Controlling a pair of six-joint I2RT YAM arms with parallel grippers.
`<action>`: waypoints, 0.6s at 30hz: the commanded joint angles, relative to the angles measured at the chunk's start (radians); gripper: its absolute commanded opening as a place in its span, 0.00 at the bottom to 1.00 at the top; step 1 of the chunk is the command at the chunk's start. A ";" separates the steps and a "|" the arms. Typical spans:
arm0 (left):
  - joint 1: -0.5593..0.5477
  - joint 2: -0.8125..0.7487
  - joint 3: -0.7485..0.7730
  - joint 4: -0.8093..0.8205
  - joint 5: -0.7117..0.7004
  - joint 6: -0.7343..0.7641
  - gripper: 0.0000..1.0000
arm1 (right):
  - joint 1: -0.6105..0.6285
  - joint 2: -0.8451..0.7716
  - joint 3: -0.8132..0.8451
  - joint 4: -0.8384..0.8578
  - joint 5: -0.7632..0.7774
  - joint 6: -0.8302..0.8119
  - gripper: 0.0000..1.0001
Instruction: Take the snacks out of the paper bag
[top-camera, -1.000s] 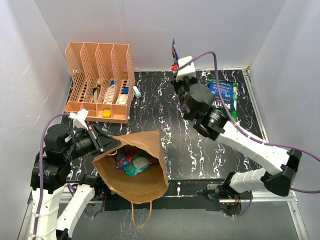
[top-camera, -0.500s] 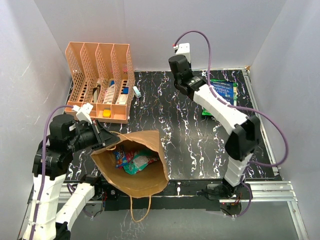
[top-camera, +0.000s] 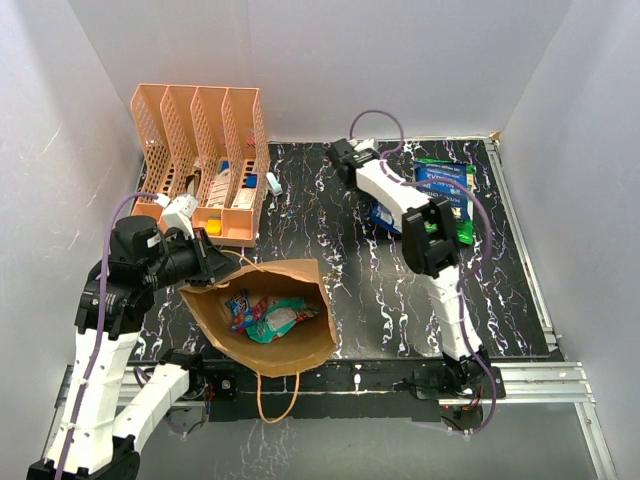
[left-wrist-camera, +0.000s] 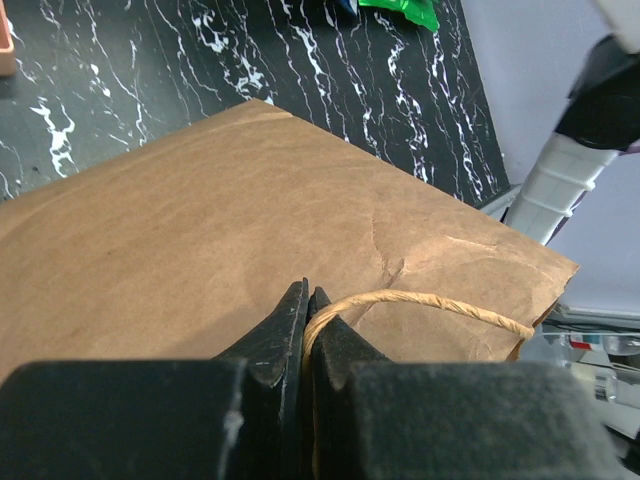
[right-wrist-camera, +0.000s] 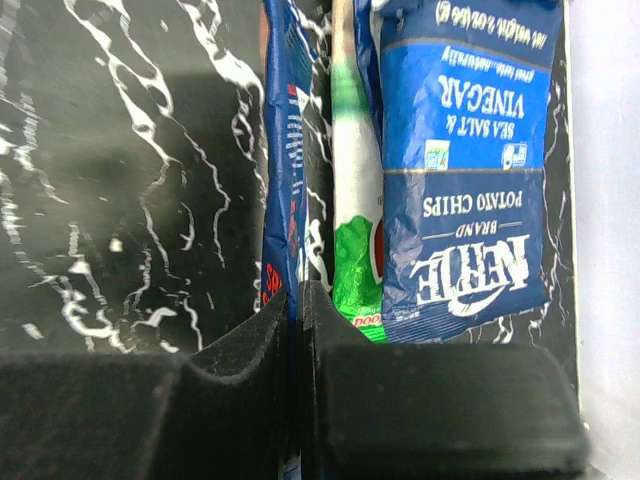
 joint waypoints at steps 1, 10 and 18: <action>-0.007 -0.014 -0.013 0.047 -0.041 0.047 0.00 | 0.061 0.197 0.213 -0.120 -0.109 0.087 0.07; -0.134 0.001 -0.033 -0.012 -0.223 0.088 0.00 | 0.068 0.236 0.232 -0.045 -0.187 0.250 0.28; -0.195 0.038 0.048 -0.058 -0.281 0.035 0.00 | 0.068 0.012 0.067 0.088 -0.269 0.197 0.66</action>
